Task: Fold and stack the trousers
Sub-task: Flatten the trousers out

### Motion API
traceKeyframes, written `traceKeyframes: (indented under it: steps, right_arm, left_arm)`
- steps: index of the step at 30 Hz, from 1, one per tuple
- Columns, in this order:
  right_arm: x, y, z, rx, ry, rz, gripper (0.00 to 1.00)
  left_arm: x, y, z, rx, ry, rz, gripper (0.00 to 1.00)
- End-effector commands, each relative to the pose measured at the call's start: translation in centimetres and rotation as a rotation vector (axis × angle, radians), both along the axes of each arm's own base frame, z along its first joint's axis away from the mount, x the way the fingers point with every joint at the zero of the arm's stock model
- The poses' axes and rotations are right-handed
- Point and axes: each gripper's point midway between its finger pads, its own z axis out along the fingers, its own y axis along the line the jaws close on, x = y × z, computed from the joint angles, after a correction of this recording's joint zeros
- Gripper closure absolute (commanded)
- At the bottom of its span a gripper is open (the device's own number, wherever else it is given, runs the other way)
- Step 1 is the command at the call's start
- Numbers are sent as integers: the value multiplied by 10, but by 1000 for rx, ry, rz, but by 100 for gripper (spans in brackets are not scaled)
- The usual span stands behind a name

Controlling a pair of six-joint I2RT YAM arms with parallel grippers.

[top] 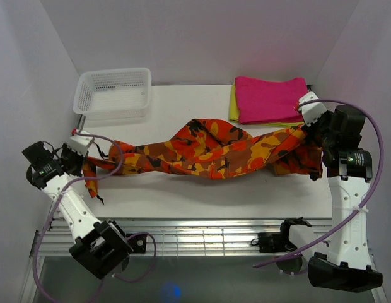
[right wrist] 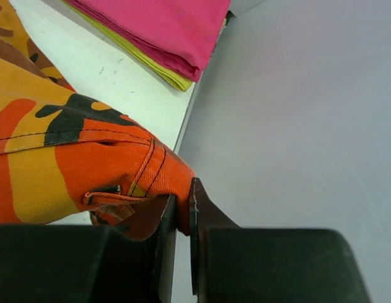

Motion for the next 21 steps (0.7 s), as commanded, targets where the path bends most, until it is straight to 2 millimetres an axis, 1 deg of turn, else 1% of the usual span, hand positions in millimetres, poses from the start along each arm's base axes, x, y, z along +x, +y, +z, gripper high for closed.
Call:
traceKeyframes:
  steps: [1, 2, 3, 4, 5, 6, 7, 8, 9, 10, 11, 12, 13, 14, 15, 16, 17, 18, 19, 20, 21]
  right_arm:
    - [32, 1, 49, 61, -138, -8, 92]
    - [38, 1, 50, 70, -133, -12, 92]
    - [43, 1, 50, 78, -125, -15, 92]
    - [50, 6, 48, 97, -116, 12, 92]
    - [60, 7, 44, 105, -98, 17, 92]
    - [66, 7, 43, 110, -93, 19, 92]
    - [71, 8, 40, 118, -84, 21, 92]
    - [83, 7, 35, 126, -64, 19, 92]
    - [89, 7, 33, 138, -55, 15, 92]
    - [95, 5, 30, 143, -43, 9, 92]
    - [107, 4, 19, 152, -12, 6, 92]
    - [113, 3, 22, 160, -15, 2, 92]
    - [125, 2, 9, 173, 18, -3, 92]
    - [131, 2, 5, 183, 31, -7, 92]
    - [136, 3, 2, 196, 38, -7, 92]
    - [142, 4, 1, 219, 40, -12, 92]
    - [153, 5, -12, 238, 67, -19, 92]
    - [158, 4, -17, 250, 75, -27, 92]
    - [164, 4, -21, 260, 84, -34, 92]
    - [173, 4, -37, 284, 117, -50, 92]
    - [177, 5, -43, 300, 133, -55, 92]
  left_arm:
    - [57, 17, 110, -76, -286, 6, 100]
    - [62, 22, 108, -75, -289, 5, 100]
    - [69, 23, 119, -90, -318, -1, 100]
    - [75, 20, 136, -144, -352, -5, 100]
    - [87, 24, 145, -152, -386, -17, 100]
    - [94, 24, 150, -168, -402, -20, 100]
    - [101, 25, 155, -197, -410, 1, 100]
    - [116, 26, 157, -192, -434, -6, 100]
    - [123, 27, 156, -192, -438, 1, 100]
    - [130, 28, 154, -191, -440, 5, 100]
    - [144, 31, 148, -195, -443, 24, 100]
    - [150, 32, 142, -197, -437, 33, 100]
    - [158, 34, 140, -191, -442, 40, 100]
    - [165, 35, 134, -211, -431, 65, 100]
    - [174, 40, 120, -231, -408, 82, 100]
    - [179, 42, 113, -247, -398, 94, 100]
    - [186, 44, 110, -257, -404, 106, 100]
    - [191, 49, 104, -295, -391, 146, 100]
    - [200, 54, 88, -334, -359, 171, 100]
    - [204, 57, 80, -364, -337, 192, 100]
    - [210, 59, 79, -396, -327, 206, 100]
